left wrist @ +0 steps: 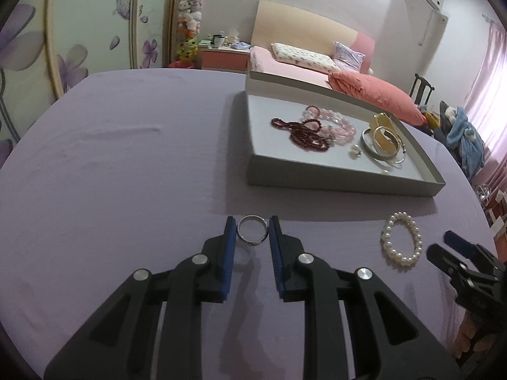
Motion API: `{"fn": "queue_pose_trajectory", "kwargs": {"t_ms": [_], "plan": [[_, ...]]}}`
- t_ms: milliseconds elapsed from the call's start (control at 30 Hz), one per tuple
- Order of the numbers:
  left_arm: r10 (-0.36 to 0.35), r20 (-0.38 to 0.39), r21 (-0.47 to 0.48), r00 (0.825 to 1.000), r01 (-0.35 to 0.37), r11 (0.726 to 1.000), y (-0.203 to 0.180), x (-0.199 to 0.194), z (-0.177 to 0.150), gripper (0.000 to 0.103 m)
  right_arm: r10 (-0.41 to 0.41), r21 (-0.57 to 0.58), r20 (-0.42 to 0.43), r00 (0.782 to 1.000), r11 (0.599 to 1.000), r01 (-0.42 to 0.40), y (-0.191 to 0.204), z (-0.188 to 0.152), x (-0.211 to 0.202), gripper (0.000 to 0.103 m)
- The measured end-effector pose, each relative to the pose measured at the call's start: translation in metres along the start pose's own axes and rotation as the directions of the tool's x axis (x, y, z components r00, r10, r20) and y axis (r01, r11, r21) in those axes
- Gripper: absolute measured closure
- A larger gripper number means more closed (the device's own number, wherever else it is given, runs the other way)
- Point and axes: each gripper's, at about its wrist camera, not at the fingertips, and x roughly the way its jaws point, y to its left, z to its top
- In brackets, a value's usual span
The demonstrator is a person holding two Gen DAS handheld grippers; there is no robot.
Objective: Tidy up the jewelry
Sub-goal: 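Grasp the pearl bracelet with the right gripper while the left gripper holds the ring, then carry the ring and pearl bracelet into the tray and open both grippers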
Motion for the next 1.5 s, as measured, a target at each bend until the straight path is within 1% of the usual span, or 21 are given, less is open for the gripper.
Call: {"fn": "queue_pose_trajectory", "kwargs": {"t_ms": [33,67,133,233,267,367,433,533,600,700,767,833,900,1000,1067,1167,1333,1500], "plan": [[0.000,0.001,-0.004,1.000,0.000,1.000,0.001,0.000,0.000,0.081,0.000,0.004,-0.008,1.000,1.000,0.001,0.001,0.001,0.003,0.040],[-0.002,0.001,-0.008,1.000,0.002,1.000,0.003,-0.001,-0.001,0.081,-0.006,0.012,-0.016,1.000,1.000,0.007,0.001,0.003,0.006,0.042],[-0.007,0.000,-0.010,1.000,0.007,1.000,0.004,-0.001,-0.002,0.081,-0.020,0.018,-0.026,0.999,1.000,0.020,0.002,0.007,0.011,0.049],[-0.013,-0.001,-0.008,1.000,0.013,1.000,0.003,0.000,-0.003,0.081,-0.040,0.003,-0.049,0.998,0.999,0.040,0.006,0.010,0.019,0.056],[-0.015,-0.002,-0.008,1.000,0.015,1.000,0.003,0.001,-0.003,0.081,-0.046,-0.003,-0.058,0.997,0.999,0.046,0.007,0.009,0.020,0.057],[-0.019,-0.003,-0.010,1.000,0.019,1.000,0.002,0.001,-0.003,0.081,-0.068,-0.030,-0.060,0.996,0.997,0.066,0.011,0.010,0.020,0.067],[-0.021,-0.003,-0.009,1.000,0.021,1.000,0.002,0.001,-0.004,0.081,-0.083,-0.045,-0.061,0.995,0.996,0.080,0.011,0.010,0.021,0.081],[-0.023,-0.004,-0.007,1.000,0.023,1.000,0.000,0.001,-0.004,0.081,-0.083,-0.053,-0.062,0.995,0.995,0.080,0.007,0.010,0.019,0.091],[-0.024,-0.004,-0.007,1.000,0.024,1.000,0.000,0.002,-0.004,0.081,-0.080,-0.062,-0.063,0.995,0.995,0.076,0.003,0.008,0.017,0.092],[-0.024,-0.004,-0.008,1.000,0.024,1.000,0.000,0.001,-0.004,0.081,-0.098,-0.055,-0.060,0.993,0.994,0.095,-0.004,0.008,0.015,0.092],[-0.025,-0.002,-0.008,1.000,0.025,1.000,-0.001,0.001,-0.004,0.081,-0.117,-0.021,-0.057,0.991,0.993,0.116,-0.015,0.009,0.013,0.092],[-0.027,-0.001,-0.009,1.000,0.027,1.000,-0.001,0.001,-0.005,0.081,-0.117,0.026,-0.047,0.992,0.993,0.118,-0.027,0.010,0.011,0.092],[-0.031,0.003,-0.010,1.000,0.031,0.999,-0.002,-0.001,-0.005,0.081,-0.109,0.066,-0.012,0.994,0.992,0.109,-0.037,0.012,0.005,0.092],[-0.042,0.014,-0.011,0.999,0.042,0.999,-0.002,-0.005,-0.006,0.081,-0.106,0.090,0.072,0.992,0.991,0.099,-0.044,0.013,-0.009,0.092],[-0.052,0.025,-0.010,0.998,0.052,0.999,-0.004,-0.008,-0.007,0.081,-0.099,0.099,0.128,0.987,0.991,0.086,-0.045,0.014,-0.018,0.092],[-0.068,0.044,-0.003,0.997,0.068,0.998,-0.007,-0.014,-0.007,0.081,-0.079,0.100,0.190,0.979,0.993,0.061,-0.043,0.014,-0.027,0.092],[-0.092,0.080,0.022,0.993,0.091,0.996,-0.017,-0.023,-0.008,0.081,-0.051,0.084,0.271,0.961,0.996,0.029,-0.037,0.018,-0.039,0.092],[-0.123,0.130,0.055,0.984,0.117,0.992,-0.028,-0.035,-0.010,0.081,-0.038,0.086,0.314,0.949,0.996,0.012,-0.035,0.019,-0.048,0.092]]}}
